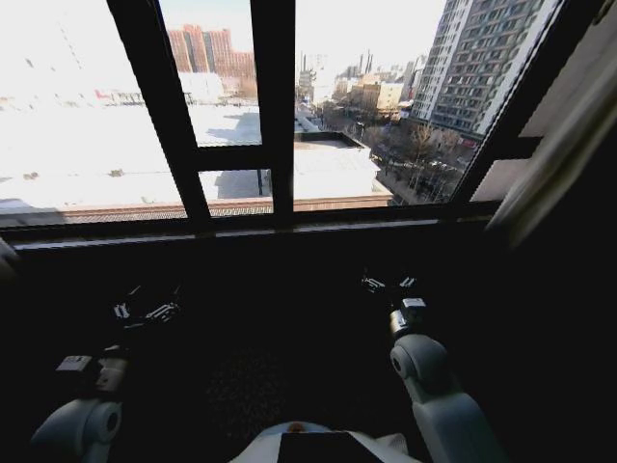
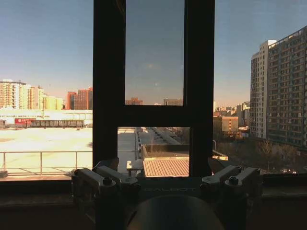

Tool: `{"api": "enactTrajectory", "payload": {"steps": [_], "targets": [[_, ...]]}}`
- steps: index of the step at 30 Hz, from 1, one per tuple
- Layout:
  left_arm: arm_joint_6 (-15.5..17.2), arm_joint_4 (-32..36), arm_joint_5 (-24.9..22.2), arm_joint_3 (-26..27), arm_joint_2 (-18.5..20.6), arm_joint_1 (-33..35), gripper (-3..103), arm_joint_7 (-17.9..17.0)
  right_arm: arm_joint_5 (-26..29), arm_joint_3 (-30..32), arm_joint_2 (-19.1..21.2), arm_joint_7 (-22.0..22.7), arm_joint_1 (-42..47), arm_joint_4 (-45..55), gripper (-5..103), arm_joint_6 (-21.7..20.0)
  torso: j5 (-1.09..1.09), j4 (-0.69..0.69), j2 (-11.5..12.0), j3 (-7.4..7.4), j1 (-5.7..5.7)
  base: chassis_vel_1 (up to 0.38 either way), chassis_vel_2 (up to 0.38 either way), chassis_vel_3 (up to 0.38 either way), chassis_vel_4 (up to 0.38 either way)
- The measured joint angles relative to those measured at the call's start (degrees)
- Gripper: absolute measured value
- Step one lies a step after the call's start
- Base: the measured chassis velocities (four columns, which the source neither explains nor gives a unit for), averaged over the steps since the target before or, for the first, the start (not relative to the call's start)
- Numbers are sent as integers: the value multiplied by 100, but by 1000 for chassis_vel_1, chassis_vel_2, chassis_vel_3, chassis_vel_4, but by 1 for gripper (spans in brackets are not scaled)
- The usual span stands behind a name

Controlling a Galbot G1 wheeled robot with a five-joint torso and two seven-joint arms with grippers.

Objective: Open the curtains by pulling them apart, changing their state from closed to fully open.

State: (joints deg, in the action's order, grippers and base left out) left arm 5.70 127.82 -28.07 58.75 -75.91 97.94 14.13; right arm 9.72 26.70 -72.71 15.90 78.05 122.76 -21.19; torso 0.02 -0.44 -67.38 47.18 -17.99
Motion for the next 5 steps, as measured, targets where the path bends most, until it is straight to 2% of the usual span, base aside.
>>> {"api": "enactTrajectory", "payload": {"steps": [5], "targets": [[-68,-12,0,17,-4,46,100,13,2,-34,8,-5,-11,6,100,-3,0,0,-1,-1,2,-18,-37,8,30]]}}
